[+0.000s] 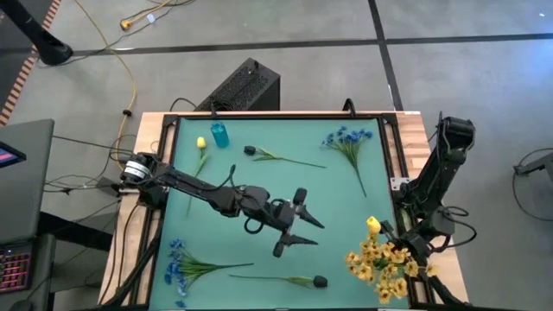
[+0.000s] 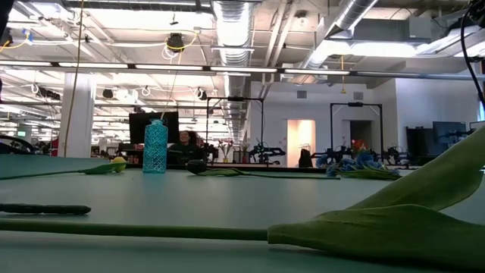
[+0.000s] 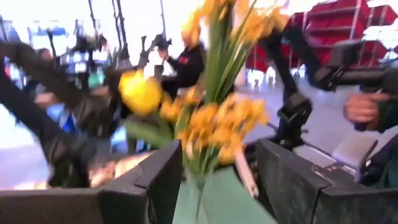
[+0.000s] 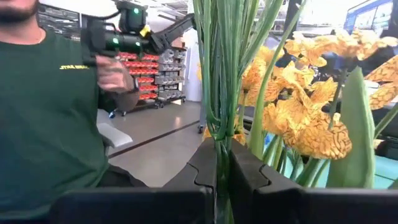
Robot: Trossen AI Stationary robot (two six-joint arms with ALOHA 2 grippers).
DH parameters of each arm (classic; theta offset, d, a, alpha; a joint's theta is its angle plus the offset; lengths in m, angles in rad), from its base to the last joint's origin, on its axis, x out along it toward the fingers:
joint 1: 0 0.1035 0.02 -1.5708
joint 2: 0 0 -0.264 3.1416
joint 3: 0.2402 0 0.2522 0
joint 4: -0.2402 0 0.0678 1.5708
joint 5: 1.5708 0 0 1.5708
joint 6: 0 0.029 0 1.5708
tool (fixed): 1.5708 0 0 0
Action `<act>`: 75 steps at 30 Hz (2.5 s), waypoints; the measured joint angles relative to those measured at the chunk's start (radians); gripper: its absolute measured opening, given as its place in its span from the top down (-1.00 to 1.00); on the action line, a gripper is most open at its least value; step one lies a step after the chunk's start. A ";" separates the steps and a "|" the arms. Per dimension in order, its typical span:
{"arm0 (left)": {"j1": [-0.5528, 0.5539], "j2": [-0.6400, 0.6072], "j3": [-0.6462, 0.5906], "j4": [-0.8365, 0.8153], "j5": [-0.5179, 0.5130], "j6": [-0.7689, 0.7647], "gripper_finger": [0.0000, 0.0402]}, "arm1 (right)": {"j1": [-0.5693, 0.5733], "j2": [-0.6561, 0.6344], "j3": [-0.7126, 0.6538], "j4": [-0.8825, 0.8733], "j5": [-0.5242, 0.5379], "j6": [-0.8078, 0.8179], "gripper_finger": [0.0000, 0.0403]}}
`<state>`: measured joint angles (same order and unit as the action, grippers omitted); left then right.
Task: Sort flowers into vase by color
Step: Put the yellow flower into the transparent vase
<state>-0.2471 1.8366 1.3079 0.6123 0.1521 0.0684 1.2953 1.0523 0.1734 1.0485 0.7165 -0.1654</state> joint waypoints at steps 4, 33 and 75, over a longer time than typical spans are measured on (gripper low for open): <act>-0.048 0.000 0.044 -0.003 -0.027 0.061 0.03 | 0.000 0.000 0.000 -0.001 0.001 0.000 0.78; -0.102 0.320 0.516 -0.133 -0.176 0.075 0.01 | 0.000 0.000 0.000 -0.006 0.020 0.000 0.78; -0.056 0.635 1.036 -0.308 -0.156 -0.078 -0.11 | 0.086 0.000 0.001 -0.008 0.168 0.017 0.70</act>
<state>-0.3033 2.4718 2.3440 0.3042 -0.0034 -0.0096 1.3815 1.0519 0.1745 1.0402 0.8845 -0.1483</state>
